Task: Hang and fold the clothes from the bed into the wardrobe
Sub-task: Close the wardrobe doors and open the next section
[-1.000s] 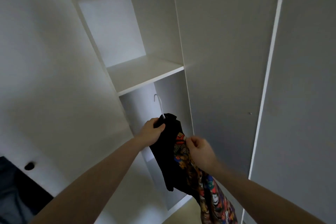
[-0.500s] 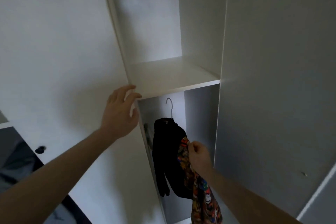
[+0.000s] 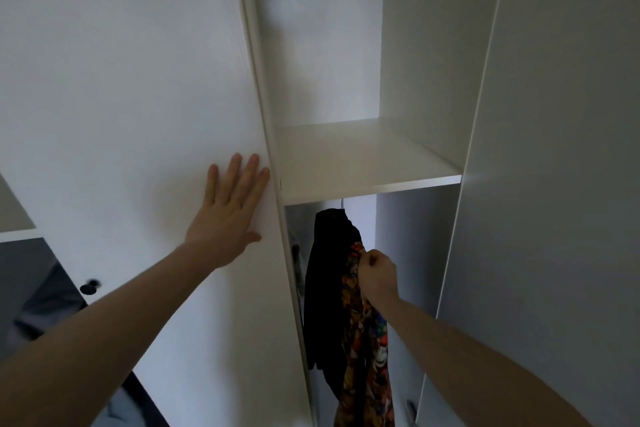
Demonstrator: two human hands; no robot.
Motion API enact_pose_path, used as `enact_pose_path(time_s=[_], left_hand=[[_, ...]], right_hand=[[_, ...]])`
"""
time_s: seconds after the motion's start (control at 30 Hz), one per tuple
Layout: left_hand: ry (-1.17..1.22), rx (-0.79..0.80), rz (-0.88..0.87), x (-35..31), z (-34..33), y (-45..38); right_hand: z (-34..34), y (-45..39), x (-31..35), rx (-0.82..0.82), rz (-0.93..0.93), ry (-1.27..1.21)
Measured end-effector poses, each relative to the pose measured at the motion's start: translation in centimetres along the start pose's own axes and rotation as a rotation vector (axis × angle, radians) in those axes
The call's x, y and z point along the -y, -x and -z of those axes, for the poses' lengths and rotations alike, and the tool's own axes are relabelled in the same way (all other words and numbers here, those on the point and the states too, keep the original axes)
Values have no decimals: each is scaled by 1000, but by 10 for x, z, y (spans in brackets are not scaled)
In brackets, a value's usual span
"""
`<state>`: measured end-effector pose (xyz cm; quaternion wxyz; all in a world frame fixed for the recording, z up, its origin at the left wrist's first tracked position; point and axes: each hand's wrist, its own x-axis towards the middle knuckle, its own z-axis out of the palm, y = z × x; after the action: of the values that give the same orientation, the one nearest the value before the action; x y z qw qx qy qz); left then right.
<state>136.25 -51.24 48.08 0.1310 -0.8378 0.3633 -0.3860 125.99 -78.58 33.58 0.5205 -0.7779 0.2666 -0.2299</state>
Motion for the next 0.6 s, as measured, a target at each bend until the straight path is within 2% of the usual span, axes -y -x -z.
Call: enact_pose_path(time_s=[0.33,0.6], left_hand=[[-58,11,0,2,-6,-2],[-57,1,7,1,-10,-2]], right_hand=[[-37,-56,29,66,66,177],[-52,-83,27,126,4,349]])
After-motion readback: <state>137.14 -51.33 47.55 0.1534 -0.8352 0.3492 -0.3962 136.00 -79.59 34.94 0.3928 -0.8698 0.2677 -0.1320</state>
